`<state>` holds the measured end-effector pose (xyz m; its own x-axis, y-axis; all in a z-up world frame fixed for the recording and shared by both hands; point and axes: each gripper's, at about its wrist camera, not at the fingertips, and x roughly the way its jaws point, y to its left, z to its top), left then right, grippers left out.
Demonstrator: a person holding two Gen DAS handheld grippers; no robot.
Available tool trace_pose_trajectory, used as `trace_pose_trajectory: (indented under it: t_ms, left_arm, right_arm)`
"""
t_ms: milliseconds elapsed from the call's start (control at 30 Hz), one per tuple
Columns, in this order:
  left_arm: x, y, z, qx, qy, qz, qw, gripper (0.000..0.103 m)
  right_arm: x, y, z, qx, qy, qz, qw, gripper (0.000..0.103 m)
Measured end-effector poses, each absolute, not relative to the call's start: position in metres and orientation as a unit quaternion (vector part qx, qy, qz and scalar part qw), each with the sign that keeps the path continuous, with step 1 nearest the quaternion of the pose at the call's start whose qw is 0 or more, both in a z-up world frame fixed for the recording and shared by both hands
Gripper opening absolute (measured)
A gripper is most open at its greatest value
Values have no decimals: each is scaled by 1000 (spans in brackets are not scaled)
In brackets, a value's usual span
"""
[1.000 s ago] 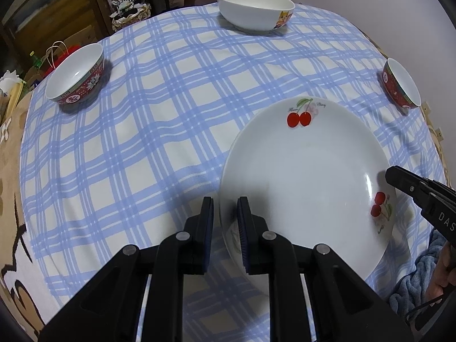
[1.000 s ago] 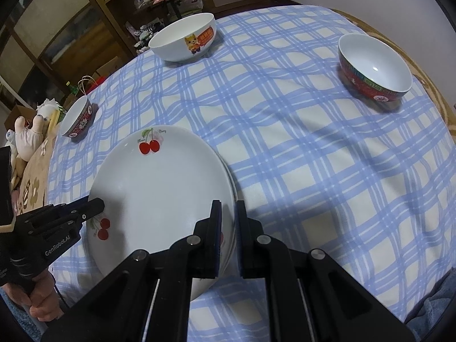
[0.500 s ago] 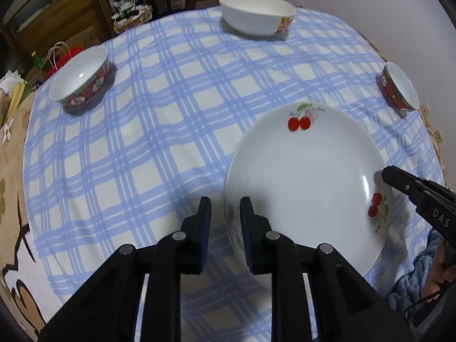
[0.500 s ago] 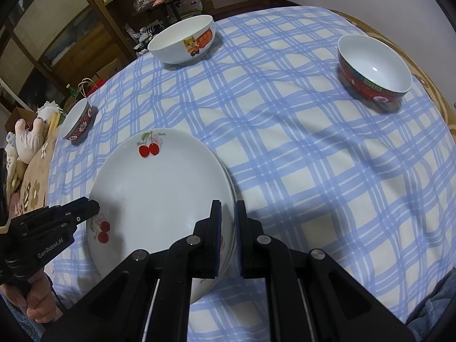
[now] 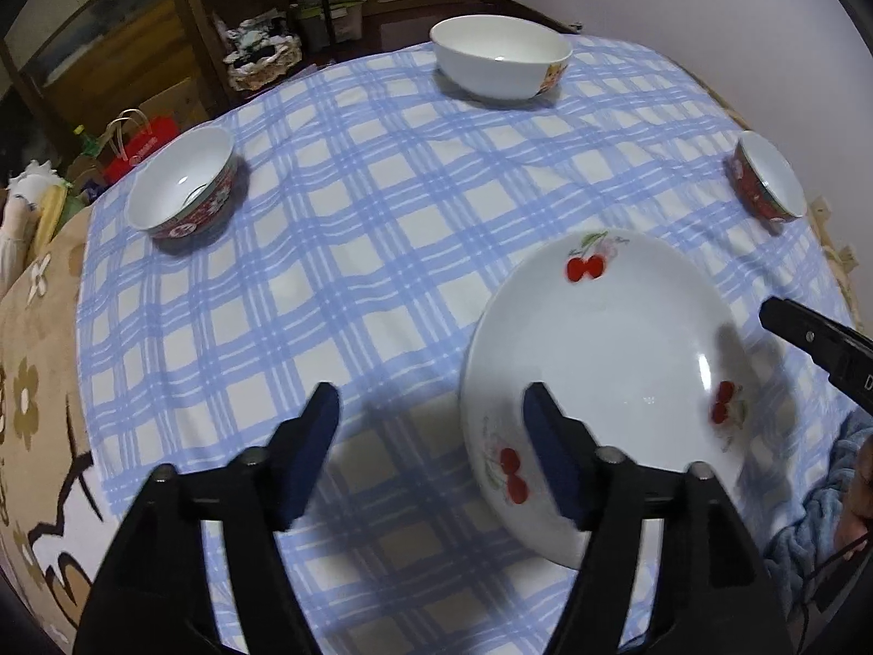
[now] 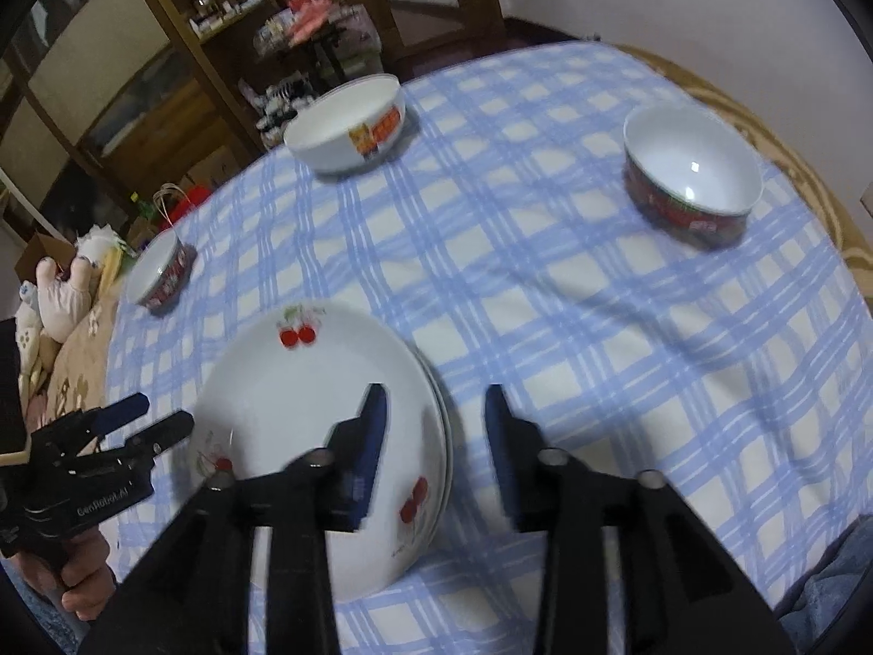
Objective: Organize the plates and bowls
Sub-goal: 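Open the left gripper off the stacked plate rim while the right gripper opens too, then move both grippers to the rim of the large plain white bowl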
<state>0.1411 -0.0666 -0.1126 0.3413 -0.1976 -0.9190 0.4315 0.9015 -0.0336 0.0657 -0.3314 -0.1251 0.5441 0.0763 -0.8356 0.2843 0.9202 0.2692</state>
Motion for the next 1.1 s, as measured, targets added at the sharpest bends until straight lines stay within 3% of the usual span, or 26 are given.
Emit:
trace_pose_trajectory:
  t_ms: [67, 167, 267, 400, 567, 800, 1100]
  left_arm:
    - [146, -65, -108, 95, 539, -199, 813, 80]
    - [157, -65, -102, 80, 540, -192, 815, 80]
    - [171, -66, -96, 81, 543, -183, 815, 81]
    - [192, -66, -86, 67, 543, -160, 821, 81]
    - [218, -73, -73, 73, 522, -155, 835, 81]
    - [272, -92, -63, 56, 500, -159, 849, 81]
    - [328, -115, -70, 79, 482, -152, 859, 81]
  right_arm:
    - [68, -335, -118, 194, 465, -57, 862, 41]
    - [75, -338, -112, 188, 461, -59, 865, 58]
    - [87, -339, -107, 168, 465, -60, 867, 63]
    - [104, -341, -102, 153, 466, -58, 870, 80]
    - [135, -350, -91, 135, 456, -64, 877, 89]
    - [181, -366, -78, 144, 416, -51, 896, 90]
    - [246, -379, -100, 154, 425, -46, 891, 90]
